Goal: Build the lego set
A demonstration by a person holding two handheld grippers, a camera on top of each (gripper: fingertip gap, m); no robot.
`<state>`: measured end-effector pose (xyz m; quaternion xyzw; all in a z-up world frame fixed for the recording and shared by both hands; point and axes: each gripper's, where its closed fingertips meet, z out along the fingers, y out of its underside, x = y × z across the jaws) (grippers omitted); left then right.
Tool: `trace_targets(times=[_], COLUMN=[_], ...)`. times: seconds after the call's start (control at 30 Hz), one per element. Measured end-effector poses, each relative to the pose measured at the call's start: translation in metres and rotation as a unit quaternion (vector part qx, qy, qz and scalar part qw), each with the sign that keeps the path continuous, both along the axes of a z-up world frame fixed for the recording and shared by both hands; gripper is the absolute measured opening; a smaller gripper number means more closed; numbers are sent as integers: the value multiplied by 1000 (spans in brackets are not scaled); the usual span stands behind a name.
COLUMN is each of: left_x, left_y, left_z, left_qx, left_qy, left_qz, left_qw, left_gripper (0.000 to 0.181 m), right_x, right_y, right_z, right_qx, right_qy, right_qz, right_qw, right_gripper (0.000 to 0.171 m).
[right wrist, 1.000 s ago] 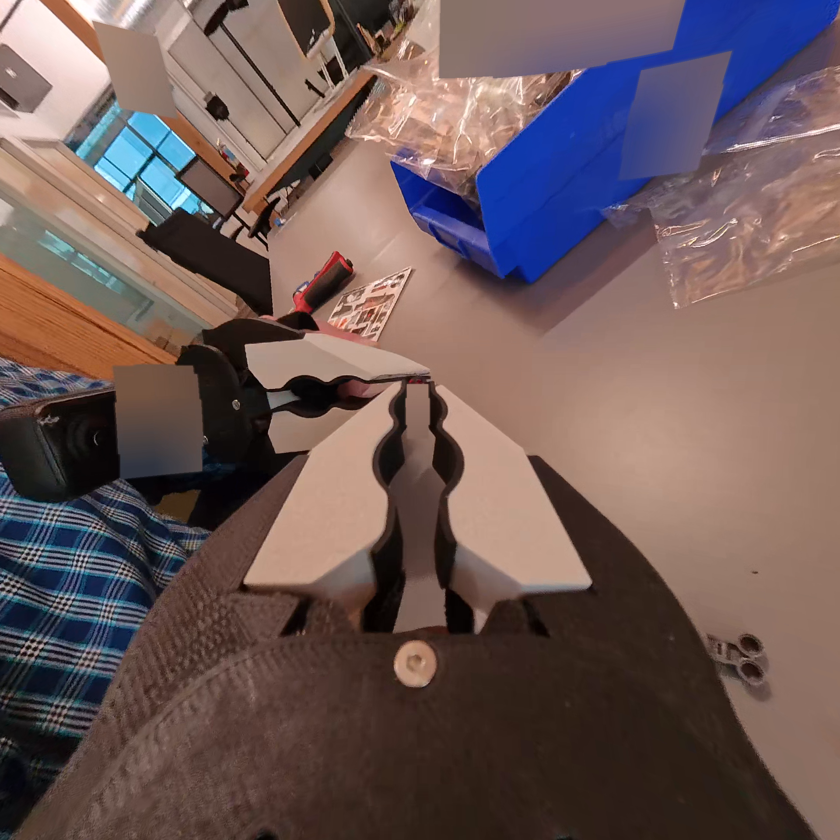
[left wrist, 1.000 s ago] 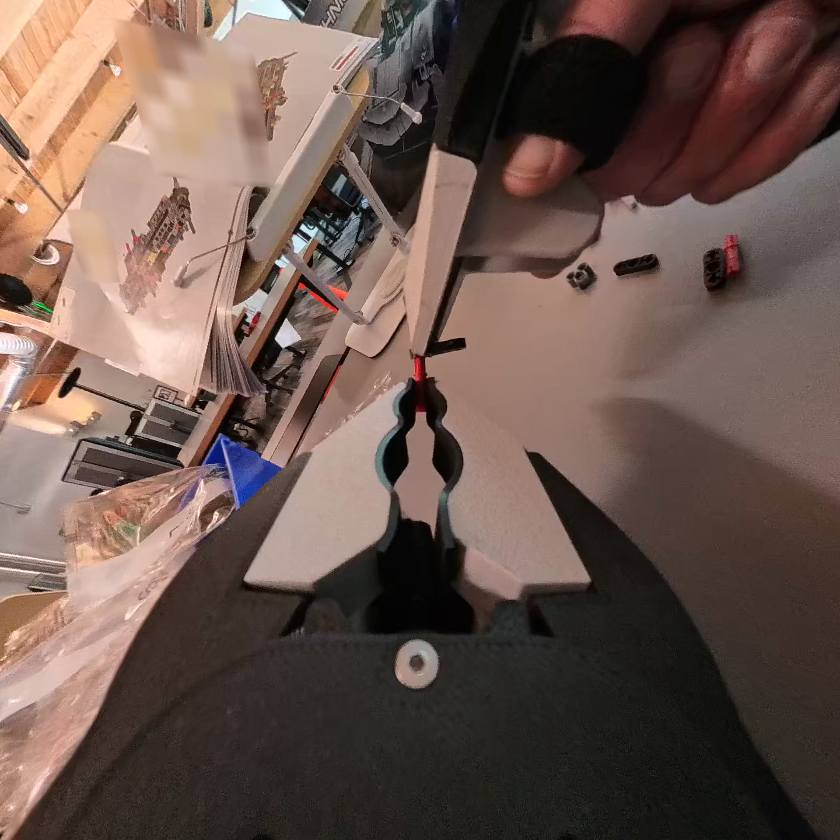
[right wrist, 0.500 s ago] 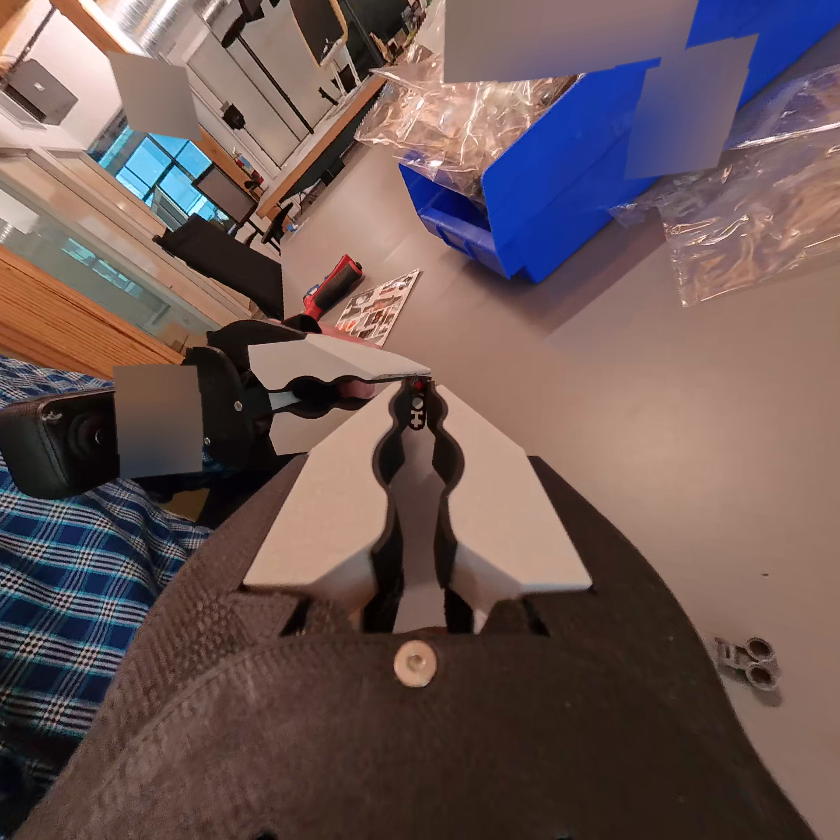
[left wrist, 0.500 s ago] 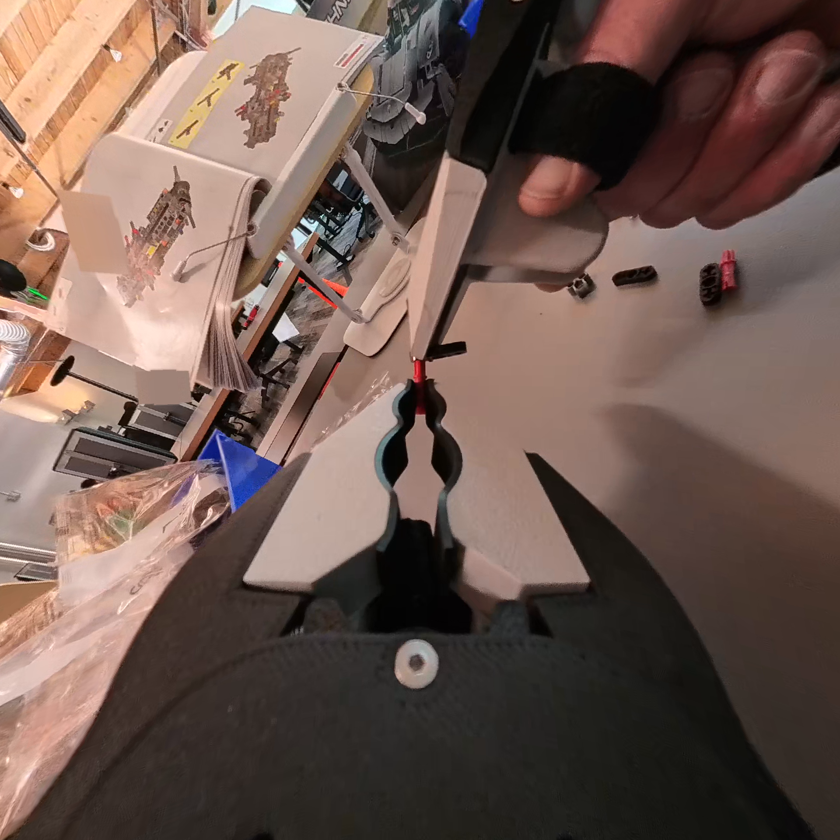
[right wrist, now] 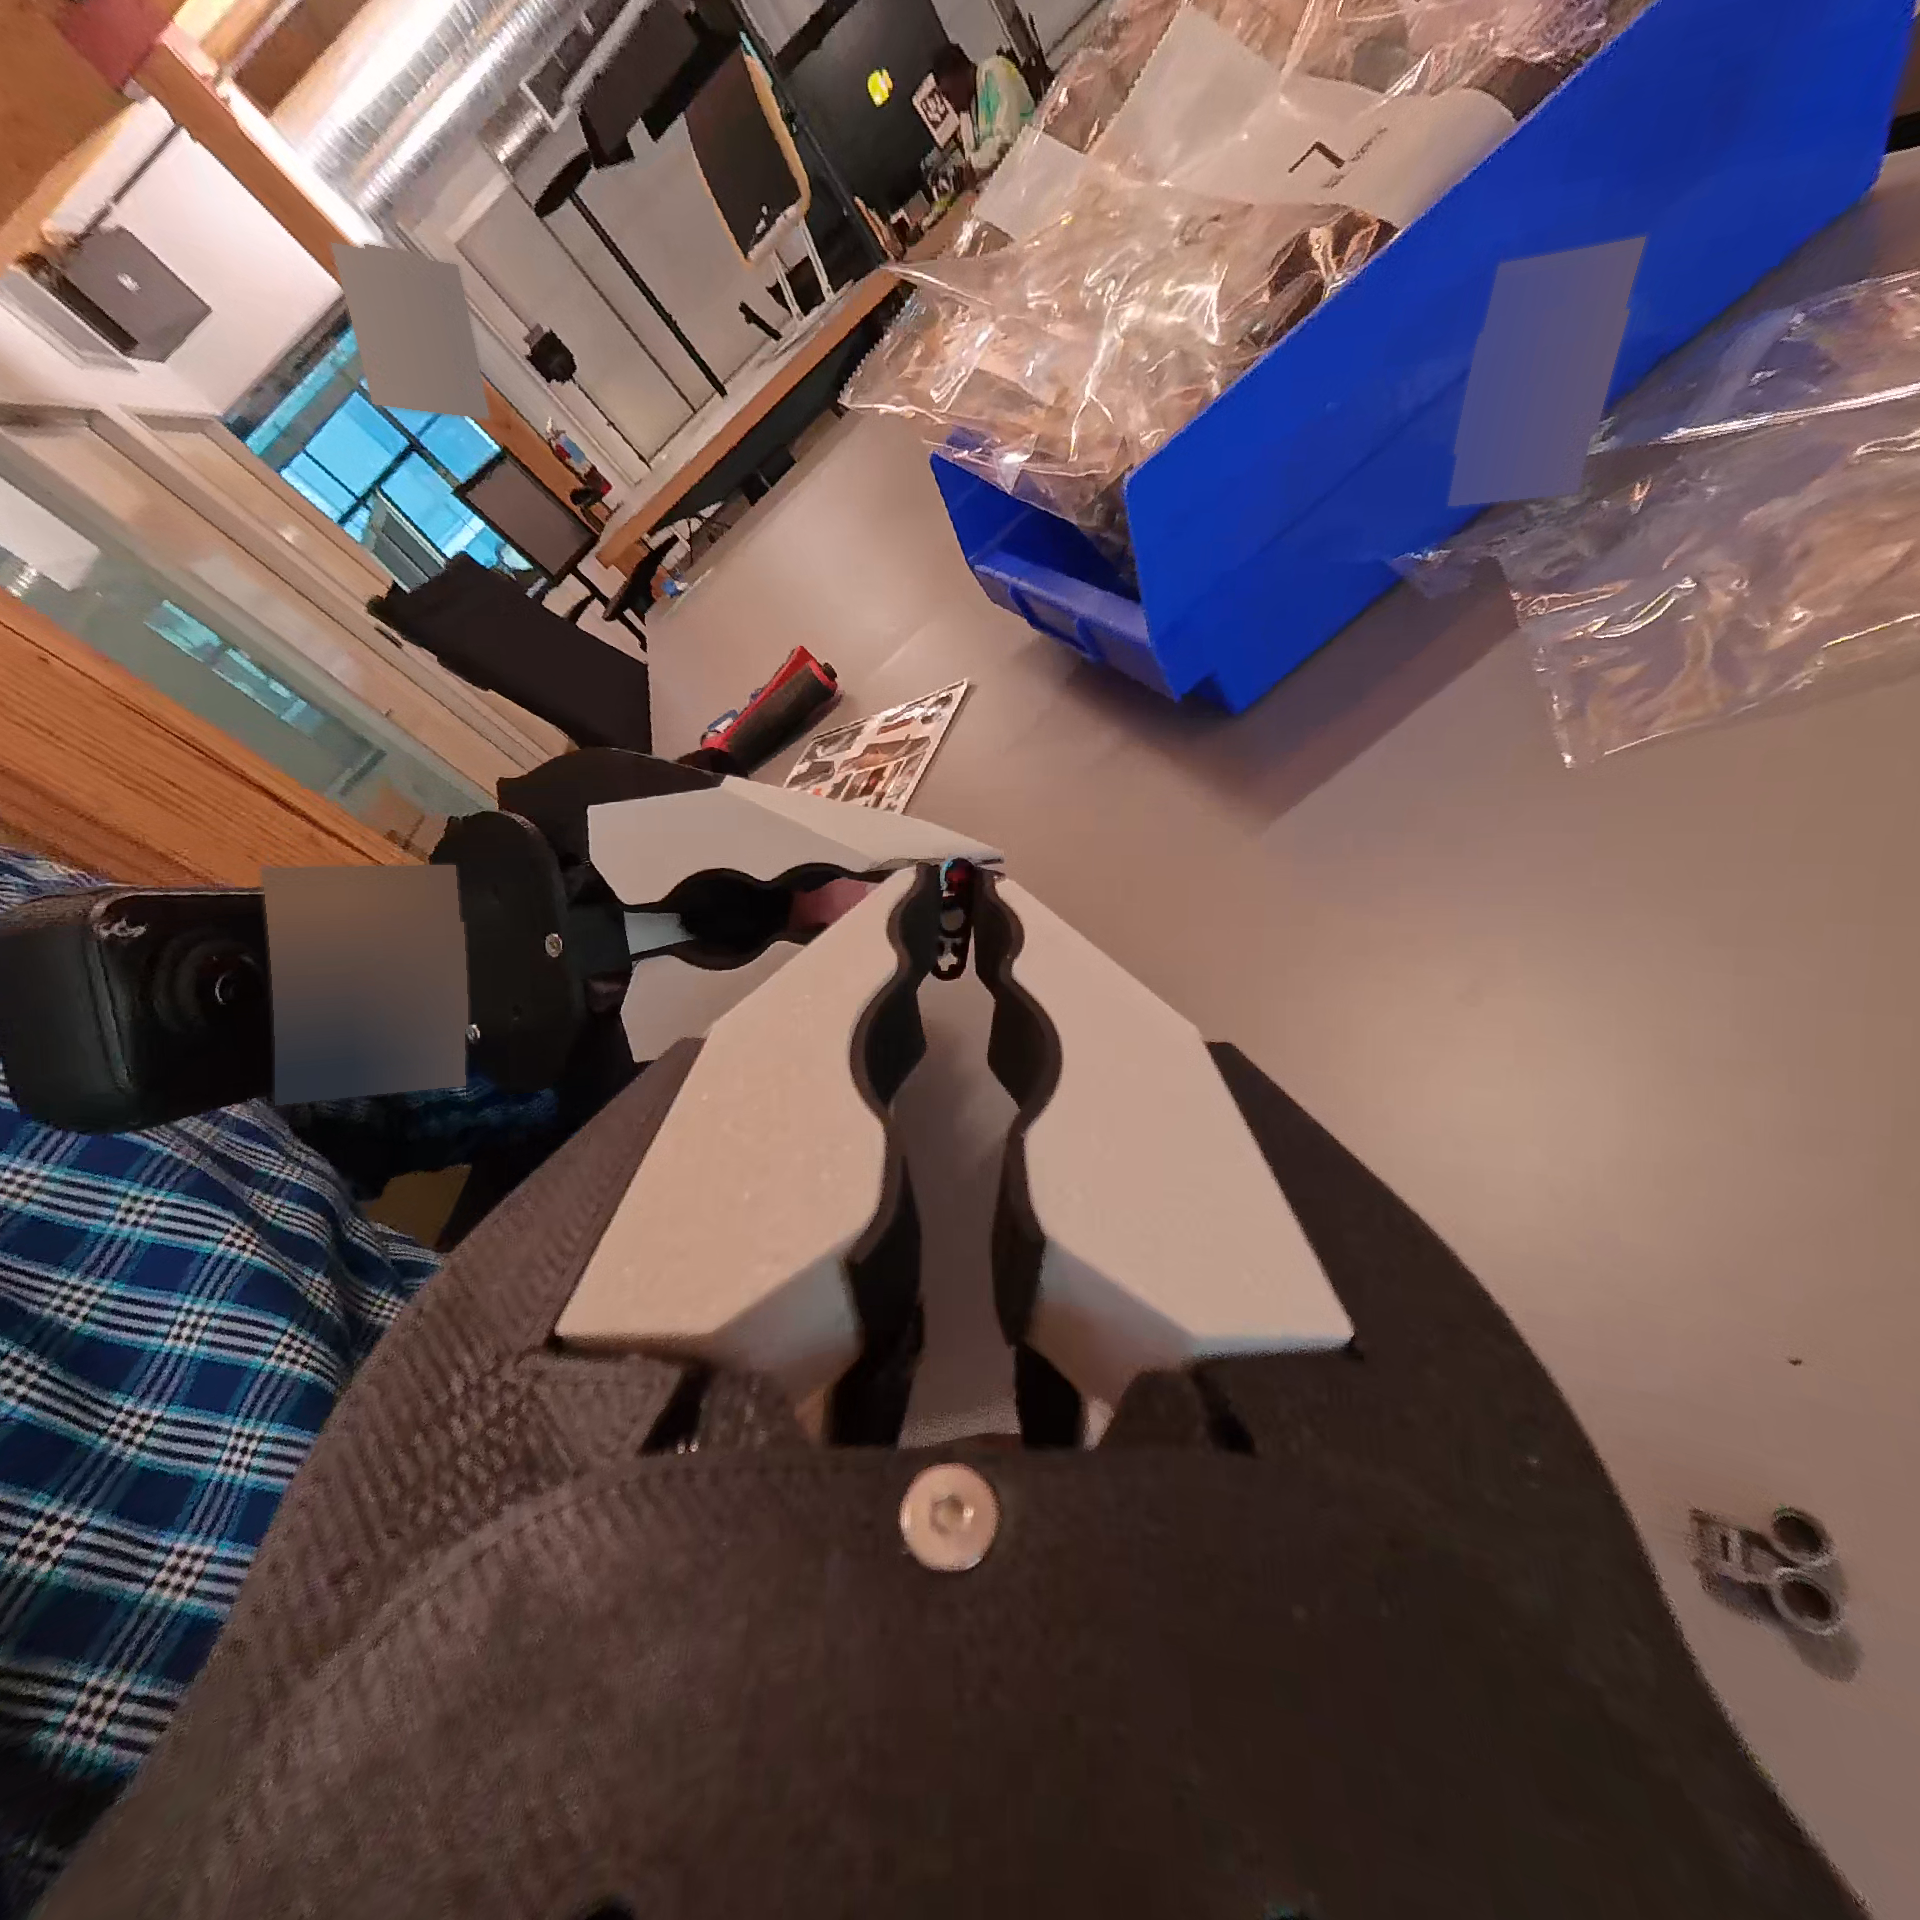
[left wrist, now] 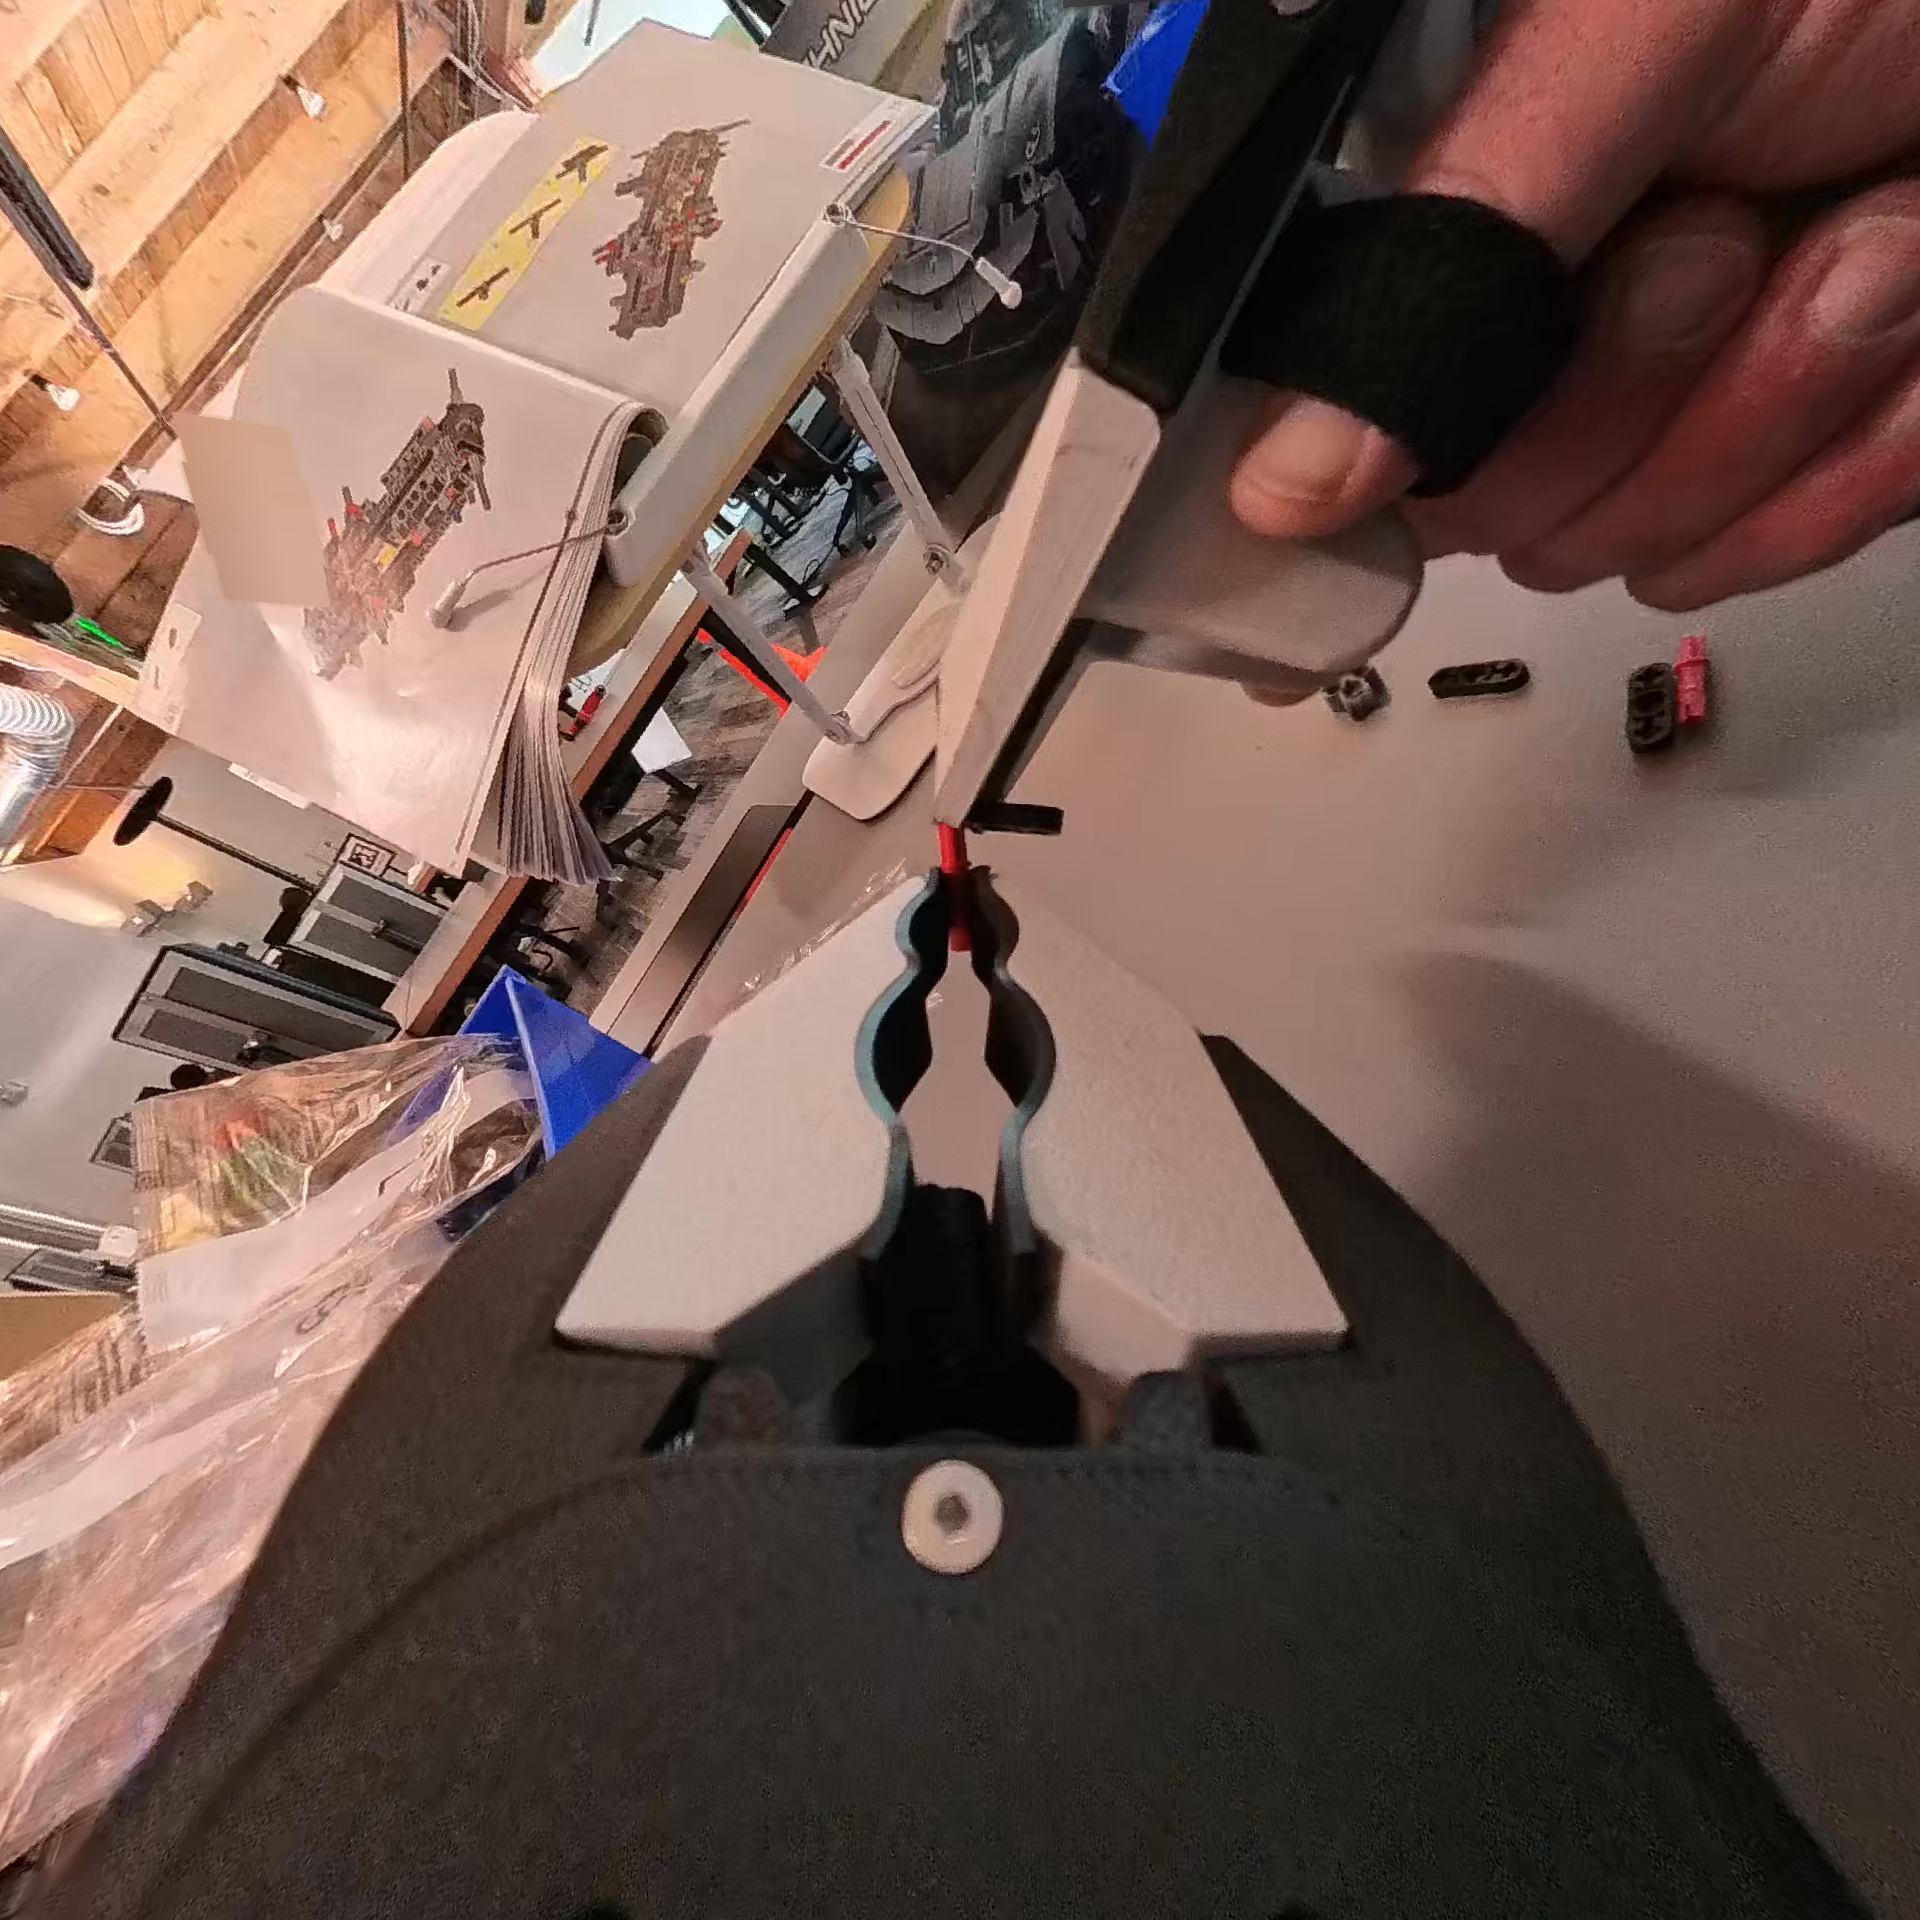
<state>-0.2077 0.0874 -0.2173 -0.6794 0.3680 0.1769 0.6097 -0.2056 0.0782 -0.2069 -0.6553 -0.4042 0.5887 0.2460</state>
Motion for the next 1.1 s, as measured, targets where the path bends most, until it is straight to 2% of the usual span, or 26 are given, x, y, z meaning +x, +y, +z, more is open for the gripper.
trace_targets(times=[0.23,0.43,0.73,0.9,1.1], left_x=[5,6,14,21,40], left_y=[-2,-1,10,8,3], left_z=[-3,-6,5,5,9], left_qx=[4,3,5,-37,-70], left_qy=[44,49,8,-54,-107], left_qz=[-4,-7,-21,-56,-100], left_qw=[999,999,1000,996,987], left_gripper=[1,1,8,13,3], right_x=[2,4,11,28,40], right_y=[-4,-4,8,14,7], right_z=[-9,-12,5,13,15], right_qx=[51,72,109,146,176], right_qy=[-49,-82,-66,-84,-120], right_qz=[20,45,27,34,85], right_qw=[997,993,991,985,973], right_gripper=[4,4,4,4,4])
